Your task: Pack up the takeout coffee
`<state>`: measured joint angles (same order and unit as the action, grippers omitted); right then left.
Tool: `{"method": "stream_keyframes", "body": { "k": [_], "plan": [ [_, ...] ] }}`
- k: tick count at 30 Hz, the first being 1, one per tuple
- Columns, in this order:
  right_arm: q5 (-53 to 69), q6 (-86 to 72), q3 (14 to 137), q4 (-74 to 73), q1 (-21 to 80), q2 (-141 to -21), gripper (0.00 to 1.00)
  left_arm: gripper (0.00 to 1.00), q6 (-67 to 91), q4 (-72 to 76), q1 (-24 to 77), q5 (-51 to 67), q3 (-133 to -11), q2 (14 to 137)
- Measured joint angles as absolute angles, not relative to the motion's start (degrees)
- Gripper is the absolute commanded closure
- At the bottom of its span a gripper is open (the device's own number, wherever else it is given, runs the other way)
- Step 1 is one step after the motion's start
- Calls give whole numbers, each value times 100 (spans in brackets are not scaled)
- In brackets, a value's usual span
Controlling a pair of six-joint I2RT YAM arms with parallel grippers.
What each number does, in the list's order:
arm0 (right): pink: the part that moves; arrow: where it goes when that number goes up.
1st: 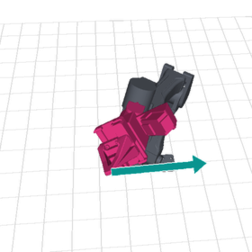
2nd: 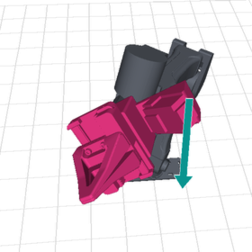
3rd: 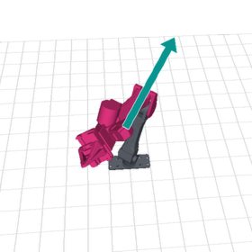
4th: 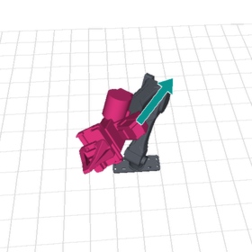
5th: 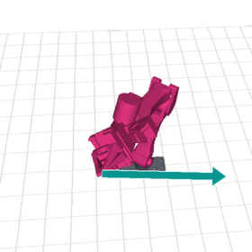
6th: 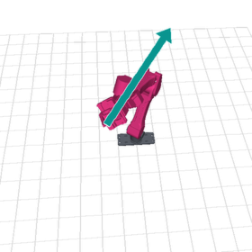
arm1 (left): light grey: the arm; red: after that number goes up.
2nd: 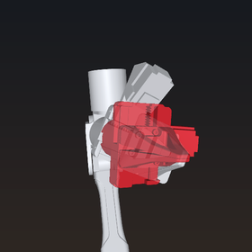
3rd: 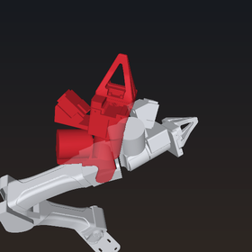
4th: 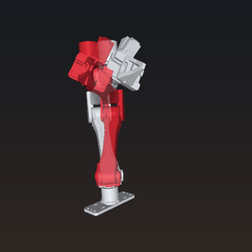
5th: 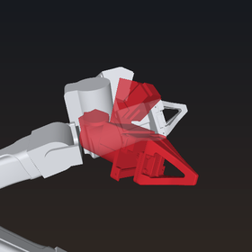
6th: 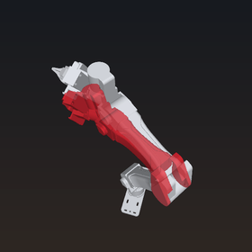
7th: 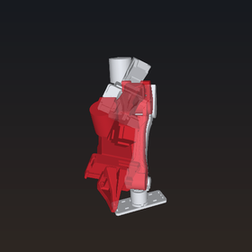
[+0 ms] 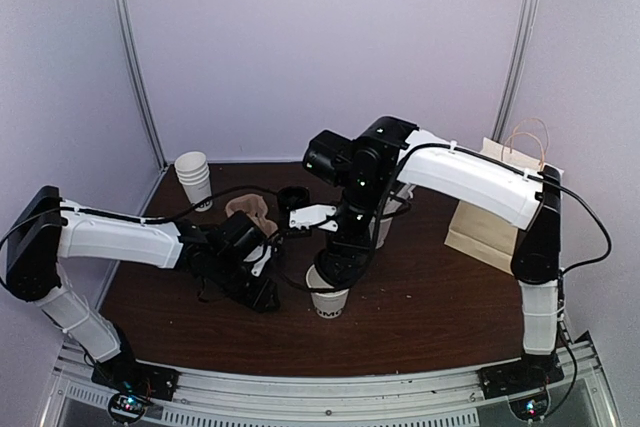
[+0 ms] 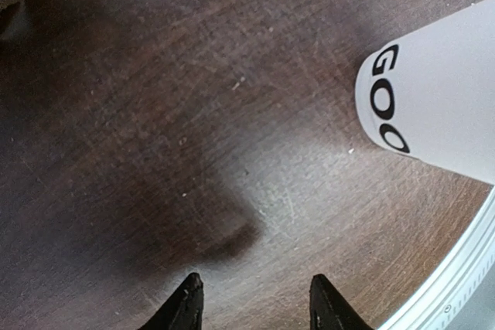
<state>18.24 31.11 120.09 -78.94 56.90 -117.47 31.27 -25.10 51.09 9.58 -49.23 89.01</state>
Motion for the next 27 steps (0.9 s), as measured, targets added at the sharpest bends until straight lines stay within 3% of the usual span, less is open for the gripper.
{"method": "stream_keyframes", "body": {
  "k": [20,27],
  "plan": [
    [1203,3129,12337,-8020,5848,-12099,25,52,3232,-2421,5105,781,-4672,8648],
    [1009,3319,11238,-7717,5802,-10849,27,52,3153,-2526,5105,462,-4724,8108]
  ]
}}
